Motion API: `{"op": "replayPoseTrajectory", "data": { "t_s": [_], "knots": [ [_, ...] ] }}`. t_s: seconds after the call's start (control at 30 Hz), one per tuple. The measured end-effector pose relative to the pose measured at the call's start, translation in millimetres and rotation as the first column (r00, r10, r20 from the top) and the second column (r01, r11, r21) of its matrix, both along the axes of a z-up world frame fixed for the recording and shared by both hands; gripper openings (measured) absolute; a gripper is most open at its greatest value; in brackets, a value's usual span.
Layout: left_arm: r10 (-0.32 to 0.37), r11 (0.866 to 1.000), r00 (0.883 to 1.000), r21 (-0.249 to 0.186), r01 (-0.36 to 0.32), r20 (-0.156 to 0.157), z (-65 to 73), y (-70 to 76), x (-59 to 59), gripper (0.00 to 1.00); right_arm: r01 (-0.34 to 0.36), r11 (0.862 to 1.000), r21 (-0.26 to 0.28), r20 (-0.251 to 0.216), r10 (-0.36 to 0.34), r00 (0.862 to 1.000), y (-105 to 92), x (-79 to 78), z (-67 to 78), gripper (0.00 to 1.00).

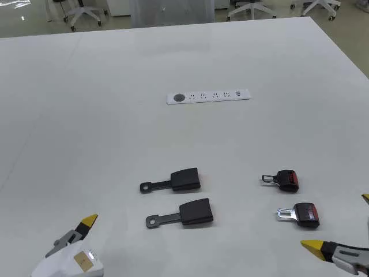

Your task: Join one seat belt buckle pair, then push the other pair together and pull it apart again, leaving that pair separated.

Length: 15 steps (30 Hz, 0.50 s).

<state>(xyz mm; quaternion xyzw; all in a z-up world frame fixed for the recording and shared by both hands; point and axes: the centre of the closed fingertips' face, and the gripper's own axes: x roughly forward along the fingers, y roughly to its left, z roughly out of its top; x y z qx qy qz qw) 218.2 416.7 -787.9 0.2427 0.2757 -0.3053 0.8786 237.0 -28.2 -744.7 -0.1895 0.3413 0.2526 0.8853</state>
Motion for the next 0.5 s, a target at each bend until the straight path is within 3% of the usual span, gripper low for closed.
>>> {"op": "replayPoseTrajectory", "data": {
  "t_s": [0.17,0.23,0.5],
  "knots": [
    [-0.005,1.0,1.0,0.001,0.005,-0.004,0.2,-1.7,-1.4,1.0,-0.065,0.997,-0.032,0.0,0.065,0.998,8.1,-2.1,5.8,0.91],
    [0.008,1.0,1.0,0.02,-0.008,0.018,3.3,2.5,1.7,1.0,-0.085,0.996,-0.037,-0.009,0.085,0.996,10.9,-2.0,3.5,0.92],
    [0.017,1.0,1.0,0.01,-0.017,-0.006,-0.2,3.5,0.5,1.0,-0.161,0.987,-0.003,-0.04,0.161,0.986,5.6,-3.4,-3.7,0.87]
  ]
}}
